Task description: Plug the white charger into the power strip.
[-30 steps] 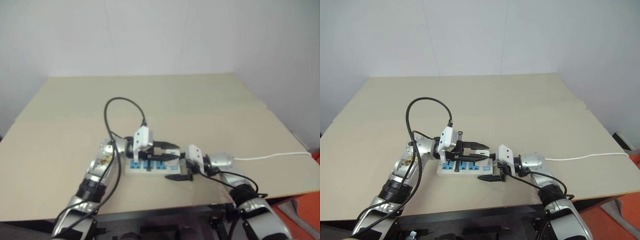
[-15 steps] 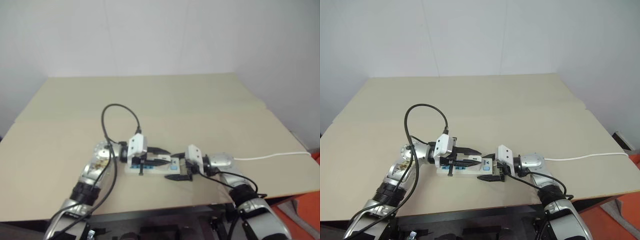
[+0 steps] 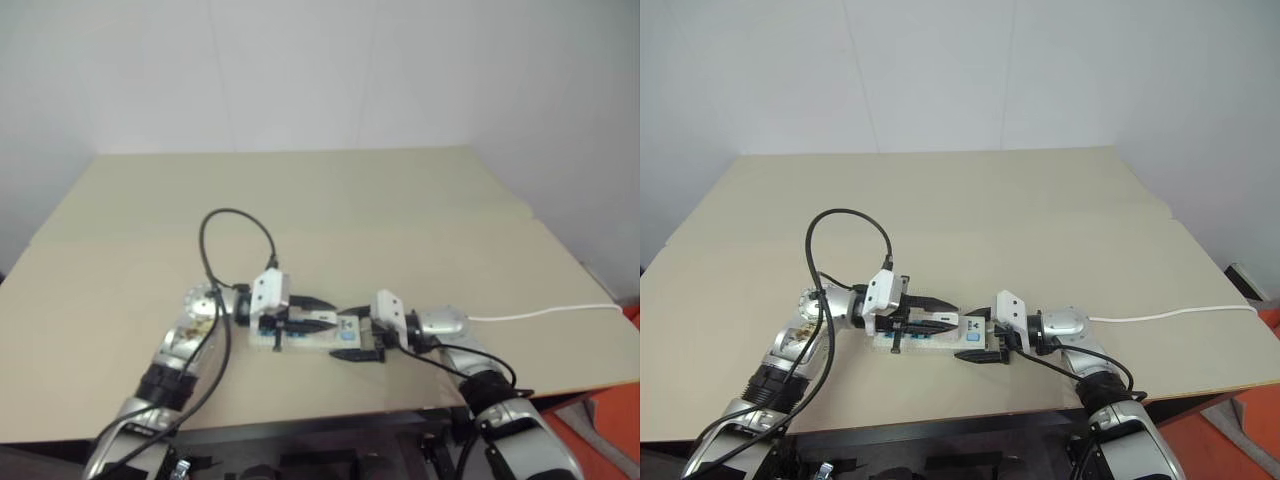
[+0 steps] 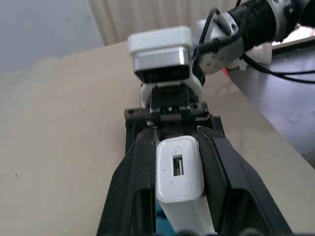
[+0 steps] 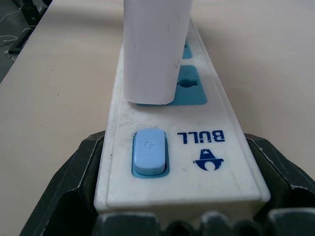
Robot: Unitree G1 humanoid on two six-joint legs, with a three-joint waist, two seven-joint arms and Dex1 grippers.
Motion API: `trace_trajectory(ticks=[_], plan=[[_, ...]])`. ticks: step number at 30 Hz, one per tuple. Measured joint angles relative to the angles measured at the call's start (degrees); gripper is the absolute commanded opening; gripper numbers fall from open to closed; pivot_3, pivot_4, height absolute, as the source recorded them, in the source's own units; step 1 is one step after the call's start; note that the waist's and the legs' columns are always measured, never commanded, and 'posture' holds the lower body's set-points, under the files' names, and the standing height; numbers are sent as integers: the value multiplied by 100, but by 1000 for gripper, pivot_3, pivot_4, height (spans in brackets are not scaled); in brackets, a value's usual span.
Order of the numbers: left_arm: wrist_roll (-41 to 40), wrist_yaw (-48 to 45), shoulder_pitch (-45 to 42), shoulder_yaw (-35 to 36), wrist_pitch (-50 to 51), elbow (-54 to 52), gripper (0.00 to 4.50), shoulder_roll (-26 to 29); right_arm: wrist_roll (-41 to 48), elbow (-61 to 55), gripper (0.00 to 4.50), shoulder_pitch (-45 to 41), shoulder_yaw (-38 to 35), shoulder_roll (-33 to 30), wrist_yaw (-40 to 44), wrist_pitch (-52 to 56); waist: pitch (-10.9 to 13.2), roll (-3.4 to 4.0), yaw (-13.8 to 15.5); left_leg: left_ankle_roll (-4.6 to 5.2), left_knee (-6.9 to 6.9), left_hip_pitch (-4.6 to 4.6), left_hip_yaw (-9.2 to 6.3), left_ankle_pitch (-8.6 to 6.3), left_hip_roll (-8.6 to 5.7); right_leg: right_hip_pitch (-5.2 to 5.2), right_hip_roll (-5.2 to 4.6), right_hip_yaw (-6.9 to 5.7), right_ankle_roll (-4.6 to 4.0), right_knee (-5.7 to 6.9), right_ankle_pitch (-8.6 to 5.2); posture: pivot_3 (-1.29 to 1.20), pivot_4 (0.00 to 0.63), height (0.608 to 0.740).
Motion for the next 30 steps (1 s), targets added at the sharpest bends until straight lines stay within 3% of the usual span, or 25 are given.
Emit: trace_trajectory(ticks=[30], plan=[[29,24,73,-233,-191,-6,961,152,-25,-98,3426,76,78,1,-70,100,-60,13,0,0,-56,46,36,-1,0,13,0,26,-4,-17,-3,0,150,740]])
